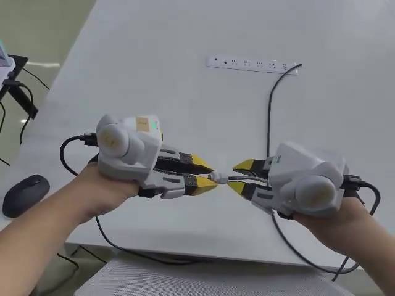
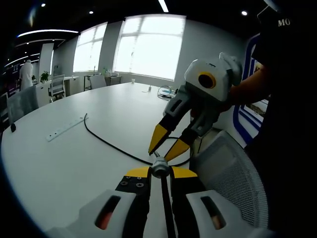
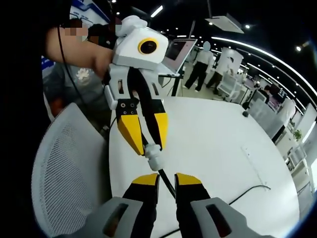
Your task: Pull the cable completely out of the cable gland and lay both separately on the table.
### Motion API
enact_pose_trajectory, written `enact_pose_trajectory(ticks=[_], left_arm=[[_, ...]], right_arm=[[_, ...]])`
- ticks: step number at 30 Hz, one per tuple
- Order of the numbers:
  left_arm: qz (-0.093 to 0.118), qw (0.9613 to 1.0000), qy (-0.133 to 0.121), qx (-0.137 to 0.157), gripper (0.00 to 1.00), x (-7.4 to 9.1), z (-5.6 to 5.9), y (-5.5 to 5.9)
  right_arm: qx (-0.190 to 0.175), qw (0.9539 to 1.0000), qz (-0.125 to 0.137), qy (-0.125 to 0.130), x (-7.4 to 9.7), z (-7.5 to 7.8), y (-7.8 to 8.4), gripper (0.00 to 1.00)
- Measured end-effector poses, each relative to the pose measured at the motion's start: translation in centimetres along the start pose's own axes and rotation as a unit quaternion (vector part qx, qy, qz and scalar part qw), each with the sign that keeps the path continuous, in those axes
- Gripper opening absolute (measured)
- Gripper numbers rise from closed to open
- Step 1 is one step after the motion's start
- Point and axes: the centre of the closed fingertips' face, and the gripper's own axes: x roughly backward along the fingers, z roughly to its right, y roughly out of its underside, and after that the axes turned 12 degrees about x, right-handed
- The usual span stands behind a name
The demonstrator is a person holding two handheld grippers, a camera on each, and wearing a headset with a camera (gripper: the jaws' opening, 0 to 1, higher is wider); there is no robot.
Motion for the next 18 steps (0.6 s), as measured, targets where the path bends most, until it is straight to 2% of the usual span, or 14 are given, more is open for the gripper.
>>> enact_pose_trajectory(ticks=[3,9,13,18], left_arm=[[0.004,1.0000,0.000,-0.001,0.15,0.0,0.0,-0.1],[0.006,1.0000,0.001,-0.001,0.15,-0.1,0.1,-0.1],[0.008,1.0000,0.000,-0.001,0.15,-0.1,0.0,-0.2],[0.017,0.9998,0.002,-0.004,0.15,0.1,-0.1,-0.4]], right_arm=[[0.007,1.0000,0.001,-0.005,0.0,-0.2,-0.1,0.03],[0.020,0.9997,-0.003,-0.012,-0.1,-0.5,0.2,0.02],[0.000,0.9999,-0.010,-0.010,-0.2,-0.2,0.6,0.01],[-0.033,0.9989,-0.031,-0.007,0.1,0.3,2.2,0.01]])
